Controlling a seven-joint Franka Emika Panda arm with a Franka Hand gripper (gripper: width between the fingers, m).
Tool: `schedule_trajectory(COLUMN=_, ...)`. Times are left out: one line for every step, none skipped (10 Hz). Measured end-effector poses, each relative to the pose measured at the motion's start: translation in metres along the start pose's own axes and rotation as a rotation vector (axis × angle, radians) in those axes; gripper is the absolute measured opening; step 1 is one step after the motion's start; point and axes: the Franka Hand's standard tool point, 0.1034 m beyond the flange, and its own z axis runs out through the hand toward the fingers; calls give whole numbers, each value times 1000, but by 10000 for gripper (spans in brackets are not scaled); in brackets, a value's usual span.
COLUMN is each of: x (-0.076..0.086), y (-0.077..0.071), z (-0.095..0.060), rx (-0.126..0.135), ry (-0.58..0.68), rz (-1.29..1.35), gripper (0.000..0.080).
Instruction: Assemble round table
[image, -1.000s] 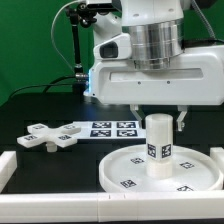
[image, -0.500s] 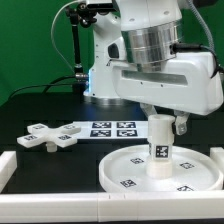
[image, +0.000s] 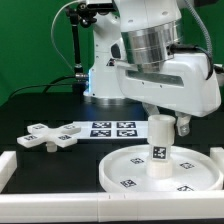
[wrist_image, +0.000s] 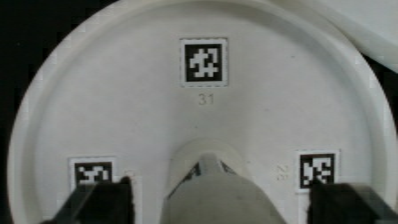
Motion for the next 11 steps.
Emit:
schedule_trajectory(x=2, y=0, z=-1, rx=4, ry=2, rz=-73, gripper=596)
schedule_trajectory(x=7, y=3, z=-2, rx=9, ry=2, rz=-175, gripper=640)
schedule_trajectory(x=8, y=3, z=-2, rx=7, ry=3, rz=-262, gripper=647)
schedule_trajectory(x=8, y=3, z=-2, rx=6, ry=3, rz=-345, gripper=647)
schedule_trajectory(x=8, y=3, z=-2, rx=6, ry=4, rz=-410, gripper=649)
schedule_trajectory(x=8, y=3, z=-2, rx=6, ry=4, rz=-465, gripper=649)
schedule_trajectory(x=10, y=4, z=-2, rx=-9, ry=13, rz=-650, gripper=649)
schedule_trajectory(x=13, y=5, z=-4, rx=-18, ry=18, rz=-783, gripper=649)
schedule_trajectory(x=14, y=2, z=-6, rx=-26, ry=27, rz=-902, gripper=649)
schedule_trajectory(x=15, y=0, z=-8, rx=-36, ry=31, rz=-985, gripper=649)
schedule_trajectory(x=15, y=1, z=-7, rx=-38, ry=29, rz=-1065, gripper=649)
